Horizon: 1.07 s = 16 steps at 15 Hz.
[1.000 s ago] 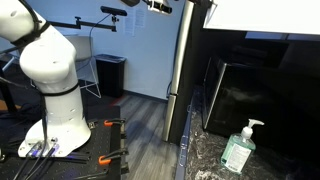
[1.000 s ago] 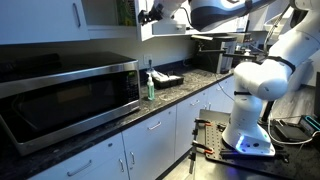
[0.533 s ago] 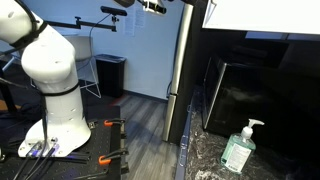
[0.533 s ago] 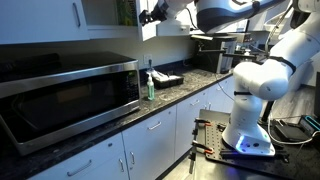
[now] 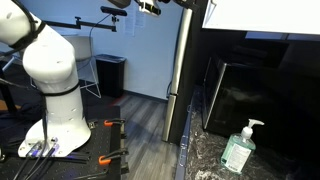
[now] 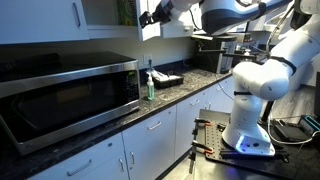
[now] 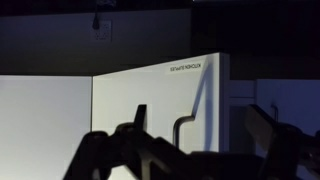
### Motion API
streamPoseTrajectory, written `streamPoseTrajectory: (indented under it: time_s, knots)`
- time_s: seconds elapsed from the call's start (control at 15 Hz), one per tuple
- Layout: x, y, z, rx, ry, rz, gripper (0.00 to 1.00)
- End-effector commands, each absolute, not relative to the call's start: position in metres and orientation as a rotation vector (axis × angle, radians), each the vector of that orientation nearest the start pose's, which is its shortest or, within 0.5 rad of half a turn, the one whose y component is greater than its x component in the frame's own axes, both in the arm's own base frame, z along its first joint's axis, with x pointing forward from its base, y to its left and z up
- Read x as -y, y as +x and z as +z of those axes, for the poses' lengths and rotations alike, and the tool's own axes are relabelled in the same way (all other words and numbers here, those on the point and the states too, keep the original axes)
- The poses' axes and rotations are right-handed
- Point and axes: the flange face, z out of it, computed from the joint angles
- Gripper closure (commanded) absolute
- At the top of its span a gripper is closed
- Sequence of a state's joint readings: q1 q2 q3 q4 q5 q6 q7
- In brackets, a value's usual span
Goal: Move the pump bottle to the left, open the right door of the cabinet above the microwave
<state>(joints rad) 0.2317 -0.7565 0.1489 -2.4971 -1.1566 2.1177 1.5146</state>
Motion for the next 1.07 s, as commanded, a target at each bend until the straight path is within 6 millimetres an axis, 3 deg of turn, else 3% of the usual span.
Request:
streamPoseTrajectory:
  time_s: [0.0, 0.2, 0.6, 1.0]
  knots:
    - [-0.107, 0.347, 0.597, -1.004, -2.835, -1.936, 0.00]
    - [-0.110, 0.353, 0.593, -0.959, -2.858, -1.881, 0.00]
    - [-0.146, 0.350, 0.569, -0.736, -2.859, -1.613, 0.00]
    - [-0.140, 0.349, 0.523, -0.680, -2.911, -1.255, 0.00]
